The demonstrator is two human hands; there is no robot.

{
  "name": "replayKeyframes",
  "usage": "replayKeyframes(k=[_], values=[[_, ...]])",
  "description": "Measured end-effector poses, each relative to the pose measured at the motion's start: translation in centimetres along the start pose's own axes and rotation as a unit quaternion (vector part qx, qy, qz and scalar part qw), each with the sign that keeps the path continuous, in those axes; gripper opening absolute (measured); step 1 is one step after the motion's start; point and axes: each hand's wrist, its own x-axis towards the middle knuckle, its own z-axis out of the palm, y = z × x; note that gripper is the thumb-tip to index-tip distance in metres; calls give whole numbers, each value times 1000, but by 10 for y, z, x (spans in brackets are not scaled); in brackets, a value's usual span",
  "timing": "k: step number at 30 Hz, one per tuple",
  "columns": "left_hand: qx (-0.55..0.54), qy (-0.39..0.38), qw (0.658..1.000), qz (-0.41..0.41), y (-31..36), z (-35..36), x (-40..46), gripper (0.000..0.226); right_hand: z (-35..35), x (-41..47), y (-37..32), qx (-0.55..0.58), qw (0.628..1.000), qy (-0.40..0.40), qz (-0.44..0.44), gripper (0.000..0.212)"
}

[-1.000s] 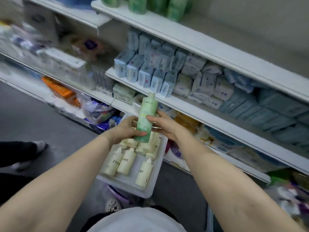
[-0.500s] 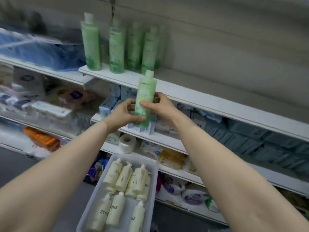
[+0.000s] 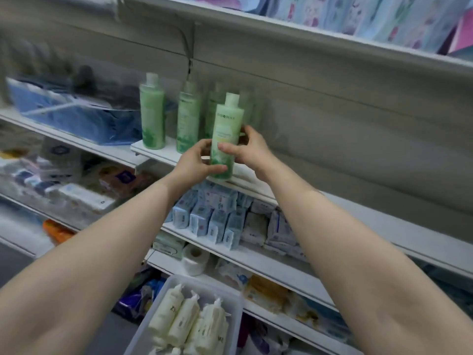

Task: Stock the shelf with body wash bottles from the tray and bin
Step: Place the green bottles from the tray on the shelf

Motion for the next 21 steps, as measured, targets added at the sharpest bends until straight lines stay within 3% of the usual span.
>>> replayKeyframes(k=[10,17,21], values=[[55,35,998,-21,-23,-6,34,72,14,33,12,-28,999,24,0,78],[52,13,998,-22,-29,-11,42,71,25,39,20,-16,999,37,12,97],[49,7,999,-18,-29,-11,42,70,27,35,23,-26,999,39,24,80]])
